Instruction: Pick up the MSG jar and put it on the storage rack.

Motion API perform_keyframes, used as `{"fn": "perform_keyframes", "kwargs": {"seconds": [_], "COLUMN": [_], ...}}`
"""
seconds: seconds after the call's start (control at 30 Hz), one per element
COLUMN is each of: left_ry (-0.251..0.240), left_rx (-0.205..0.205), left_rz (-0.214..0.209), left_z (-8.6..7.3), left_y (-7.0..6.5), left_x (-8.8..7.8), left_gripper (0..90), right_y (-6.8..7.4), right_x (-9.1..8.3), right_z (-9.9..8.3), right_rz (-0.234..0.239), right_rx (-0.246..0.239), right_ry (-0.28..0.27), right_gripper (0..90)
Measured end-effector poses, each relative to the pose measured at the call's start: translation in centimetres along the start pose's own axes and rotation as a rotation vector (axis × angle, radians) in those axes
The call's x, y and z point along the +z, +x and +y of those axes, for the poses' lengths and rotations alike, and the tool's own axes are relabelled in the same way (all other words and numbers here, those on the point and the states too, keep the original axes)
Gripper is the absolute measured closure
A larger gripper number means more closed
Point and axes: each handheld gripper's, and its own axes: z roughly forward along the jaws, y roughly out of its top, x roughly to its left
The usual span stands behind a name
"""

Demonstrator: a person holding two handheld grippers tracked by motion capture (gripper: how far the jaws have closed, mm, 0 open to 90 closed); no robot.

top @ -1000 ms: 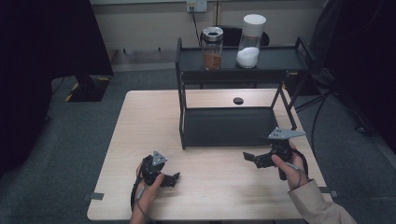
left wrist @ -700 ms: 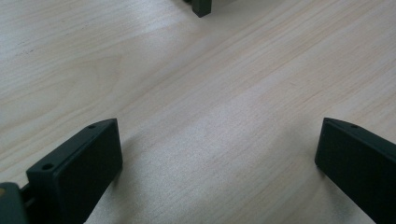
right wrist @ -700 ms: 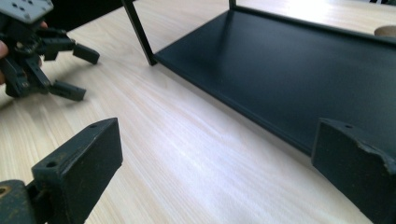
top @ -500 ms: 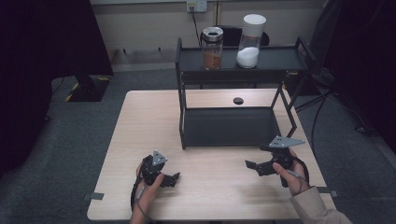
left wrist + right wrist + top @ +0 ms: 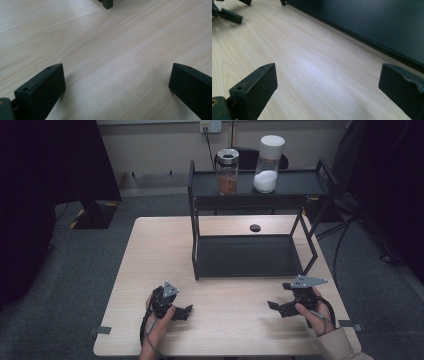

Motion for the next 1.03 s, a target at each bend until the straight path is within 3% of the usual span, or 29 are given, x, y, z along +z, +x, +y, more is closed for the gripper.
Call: {"fn": "perform_keyframes", "kwargs": {"seconds": [0.53, 0.67, 0.87, 1.03], "left_ry": [0.000, 0.000, 0.000, 0.000], "left_rx": [0.000, 0.000, 0.000, 0.000], "left_rz": [0.000, 0.000, 0.000, 0.000], "left_z": [0.0, 0.0, 0.0, 0.0], "left_y": [0.0, 0.0, 0.0, 0.0], "left_x": [0.0, 0.0, 0.0, 0.0], "left_gripper": [0.0, 0.0, 0.0, 0.0], "right_y": [-0.1, 0.1, 1.2, 1.4], "right_x": [-0.3, -0.4, -0.4, -0.3], "right_z": [-2.3, -2.3, -1.9, -1.9], "right_rz": [-0.031, -0.048, -0.092, -0.097], "right_rx": [-0.003, -0.018, -0.080, -0.077], "right_ry": [0.063, 0.098, 0.147, 0.150], "right_gripper": [1.2, 1.3, 0.0, 0.0]}}
